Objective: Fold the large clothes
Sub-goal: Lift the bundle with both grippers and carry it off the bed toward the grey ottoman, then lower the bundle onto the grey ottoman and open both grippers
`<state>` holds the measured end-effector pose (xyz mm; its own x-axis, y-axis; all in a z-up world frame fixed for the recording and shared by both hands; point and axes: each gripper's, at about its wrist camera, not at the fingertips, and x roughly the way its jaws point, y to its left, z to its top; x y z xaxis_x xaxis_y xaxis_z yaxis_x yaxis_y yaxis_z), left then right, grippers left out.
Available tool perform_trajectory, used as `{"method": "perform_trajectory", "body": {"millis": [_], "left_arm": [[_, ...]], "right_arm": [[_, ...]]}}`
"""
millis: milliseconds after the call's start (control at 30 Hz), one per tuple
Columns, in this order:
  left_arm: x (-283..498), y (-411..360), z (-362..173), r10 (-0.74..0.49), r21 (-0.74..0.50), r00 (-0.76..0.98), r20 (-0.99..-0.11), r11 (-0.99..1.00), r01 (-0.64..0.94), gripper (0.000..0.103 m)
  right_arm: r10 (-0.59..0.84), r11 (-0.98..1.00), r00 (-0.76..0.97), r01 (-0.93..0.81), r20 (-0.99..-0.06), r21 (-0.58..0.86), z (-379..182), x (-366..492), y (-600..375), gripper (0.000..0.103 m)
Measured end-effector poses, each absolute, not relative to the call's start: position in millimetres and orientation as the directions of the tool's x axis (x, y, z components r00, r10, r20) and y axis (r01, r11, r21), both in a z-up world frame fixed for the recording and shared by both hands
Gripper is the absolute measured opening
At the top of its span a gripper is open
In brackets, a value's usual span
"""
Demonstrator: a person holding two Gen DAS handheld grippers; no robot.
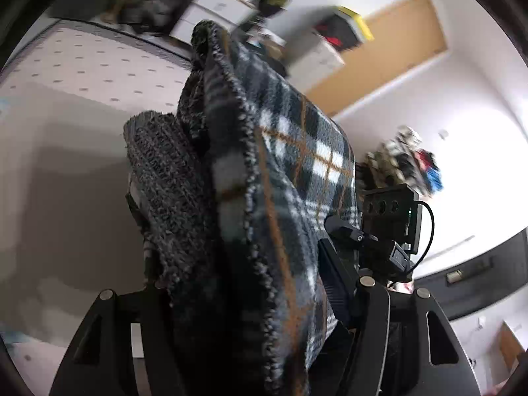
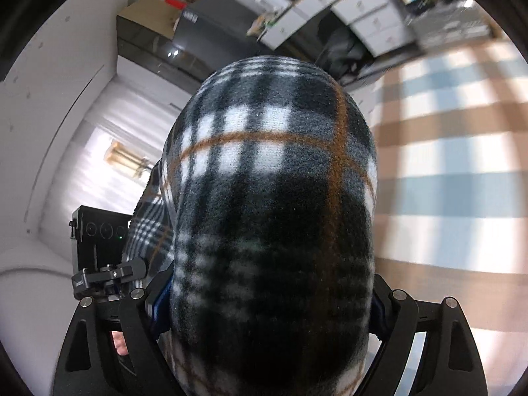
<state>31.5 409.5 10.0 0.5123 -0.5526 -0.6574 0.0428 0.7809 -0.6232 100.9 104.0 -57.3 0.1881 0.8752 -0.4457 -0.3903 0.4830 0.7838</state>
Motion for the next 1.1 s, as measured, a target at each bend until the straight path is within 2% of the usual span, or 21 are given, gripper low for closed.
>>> {"method": "perform_trajectory", "body": {"millis": [167, 333, 400, 467, 700, 900, 1100], "left_arm": [[24.5, 504.0, -26.2, -0.493, -0.628, 0.545, -0.678, 0.774, -0.081, 0.059], [25.8, 562.9, -74.4, -0.524, -0.734, 0.602, -0.602, 0.66, -0.159, 0.058], [21.3, 573.8, -88.8, -0.538, -0.762, 0.608, -0.584, 0.621, -0.183, 0.058], [15.7, 564.7, -89.6, -0.545, -0.761, 0.604, -0.581, 0.626, -0.167, 0.058], [20.5, 554.2, -69.7, -0.493, -0.7, 0.587, -0.642, 0.69, -0.186, 0.059], [5.2, 562.6, -76.1, -0.452, -0.716, 0.637, -0.624, 0.658, -0.234, 0.059], [-22.4, 556.6, -58.8, -0.371, -0.685, 0.666, -0.647, 0.666, -0.295, 0.059]], "right_arm": [[0.874, 0.483, 0.138, -0.354, -0.467, 0.8, -88.6, 114.6, 214.1, 0.089], [0.849, 0.528, 0.126, -0.26, -0.513, 0.809, -128.4, 120.0, 271.4, 0.089], [0.843, 0.538, 0.109, -0.21, -0.527, 0.817, -144.2, 118.0, 275.2, 0.096], [0.853, 0.521, 0.118, -0.21, -0.508, 0.827, -147.5, 116.1, 269.2, 0.098], [0.846, 0.531, 0.071, -0.214, -0.529, 0.82, -145.3, 124.2, 230.8, 0.103], [0.806, 0.589, 0.119, -0.254, -0.58, 0.767, -132.6, 130.6, 184.5, 0.103], [0.807, 0.591, 0.145, -0.233, -0.573, 0.772, -124.6, 135.9, 132.0, 0.103]]}}
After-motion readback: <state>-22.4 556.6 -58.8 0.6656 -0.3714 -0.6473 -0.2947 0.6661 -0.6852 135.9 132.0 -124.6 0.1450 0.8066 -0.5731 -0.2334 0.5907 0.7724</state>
